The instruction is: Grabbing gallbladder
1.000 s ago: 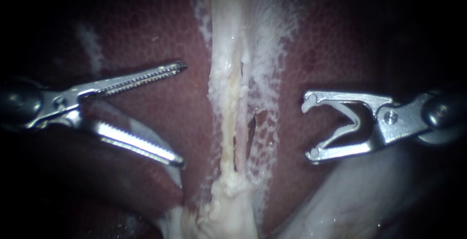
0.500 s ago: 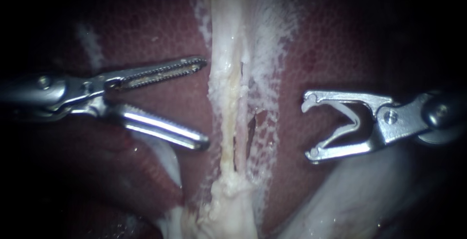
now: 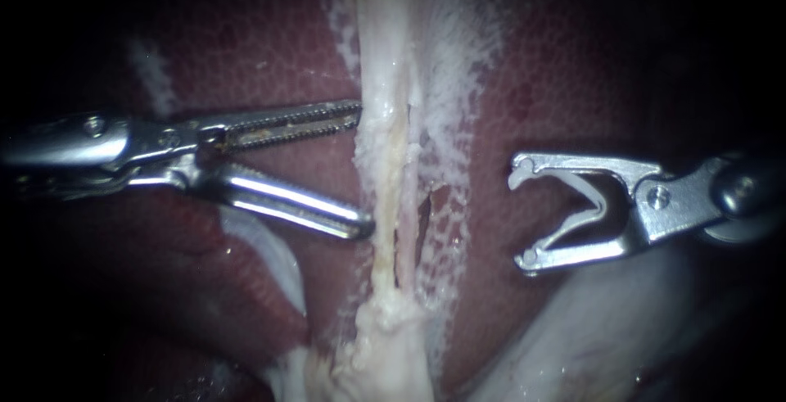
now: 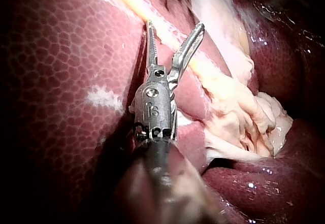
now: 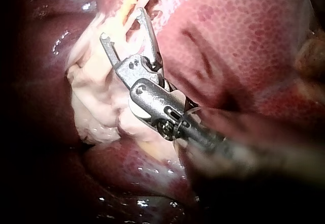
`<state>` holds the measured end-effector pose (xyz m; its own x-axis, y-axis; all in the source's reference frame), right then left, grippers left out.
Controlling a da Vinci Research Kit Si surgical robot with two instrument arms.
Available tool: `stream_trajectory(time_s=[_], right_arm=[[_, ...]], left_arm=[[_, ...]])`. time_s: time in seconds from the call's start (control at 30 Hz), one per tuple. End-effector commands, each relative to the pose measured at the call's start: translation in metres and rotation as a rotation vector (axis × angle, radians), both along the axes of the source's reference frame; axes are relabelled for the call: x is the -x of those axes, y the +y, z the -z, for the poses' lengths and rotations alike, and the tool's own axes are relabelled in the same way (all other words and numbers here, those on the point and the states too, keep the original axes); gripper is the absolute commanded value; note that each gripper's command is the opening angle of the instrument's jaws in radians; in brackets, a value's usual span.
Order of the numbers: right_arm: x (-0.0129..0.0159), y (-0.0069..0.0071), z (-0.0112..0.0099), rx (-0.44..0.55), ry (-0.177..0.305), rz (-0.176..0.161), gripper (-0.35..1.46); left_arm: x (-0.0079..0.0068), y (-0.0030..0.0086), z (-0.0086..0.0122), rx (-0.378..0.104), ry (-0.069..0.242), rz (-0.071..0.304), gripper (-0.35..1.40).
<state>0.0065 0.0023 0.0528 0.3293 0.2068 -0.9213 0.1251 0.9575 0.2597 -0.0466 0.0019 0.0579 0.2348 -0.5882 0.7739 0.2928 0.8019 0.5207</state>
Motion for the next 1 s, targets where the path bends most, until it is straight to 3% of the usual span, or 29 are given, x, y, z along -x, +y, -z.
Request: stream_trajectory(time_s=[0.03,0.23,0.5,0.6,0.7,0.73,1.0], right_arm=[[0.0,0.0,0.0,0.0,0.0,0.0,0.6],[0.0,0.0,0.0,0.0,0.0,0.0,0.6],[0.0,0.0,0.0,0.0,0.0,0.0,0.6],[0.0,0.0,0.0,-0.005,-0.001,-0.002,0.6],[0.0,0.0,0.0,-0.005,-0.001,-0.002,0.6],[0.0,0.0,0.0,-0.005,-0.001,-0.002,0.6],[0.0001,0.0,0.0,-0.005,-0.001,-0.002,0.6]], left_arm=[[-0.0001,0.0001,-0.0002,-0.006,0.002,0.002,0.47],[-0.0008,0.0011,-0.002,-0.028,0.011,0.014,0.19],[-0.0026,0.003,-0.0053,-0.048,0.043,0.038,0.19],[-0.003,0.003,-0.0056,-0.085,0.054,0.06,0.12],[-0.0033,0.0029,-0.0054,-0.099,0.062,0.064,-0.3],[-0.0033,0.0028,-0.0053,-0.104,0.061,0.067,-0.35],[-0.0033,0.0021,-0.0041,-0.126,0.083,0.071,-0.35]])
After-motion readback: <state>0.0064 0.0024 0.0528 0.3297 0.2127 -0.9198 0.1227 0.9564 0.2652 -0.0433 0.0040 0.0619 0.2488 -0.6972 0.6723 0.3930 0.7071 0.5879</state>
